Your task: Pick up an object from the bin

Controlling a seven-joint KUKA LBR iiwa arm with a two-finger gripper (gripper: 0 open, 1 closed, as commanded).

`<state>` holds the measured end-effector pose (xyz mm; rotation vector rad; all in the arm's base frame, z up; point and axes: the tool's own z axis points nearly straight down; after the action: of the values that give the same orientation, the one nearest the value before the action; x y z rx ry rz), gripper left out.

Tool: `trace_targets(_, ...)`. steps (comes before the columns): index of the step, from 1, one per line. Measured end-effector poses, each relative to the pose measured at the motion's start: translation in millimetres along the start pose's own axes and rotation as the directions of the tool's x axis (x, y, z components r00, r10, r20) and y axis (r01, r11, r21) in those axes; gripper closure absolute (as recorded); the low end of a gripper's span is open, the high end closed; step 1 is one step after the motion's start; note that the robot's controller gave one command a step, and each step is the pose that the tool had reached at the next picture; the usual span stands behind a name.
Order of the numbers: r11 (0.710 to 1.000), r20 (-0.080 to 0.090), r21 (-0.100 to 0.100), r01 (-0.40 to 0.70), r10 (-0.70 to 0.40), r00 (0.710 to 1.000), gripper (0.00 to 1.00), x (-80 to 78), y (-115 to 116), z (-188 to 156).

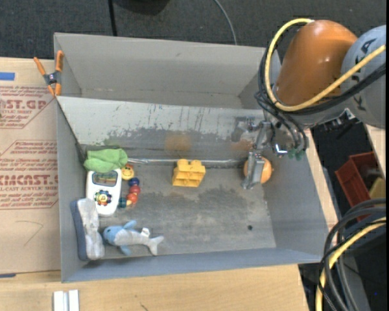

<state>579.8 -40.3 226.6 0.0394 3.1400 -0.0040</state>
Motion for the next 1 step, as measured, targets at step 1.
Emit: trace_targets(1,1.0,0.014,0.0,0.01,-0.01,1.0,0.0,-4.3,10.6,-54.7)
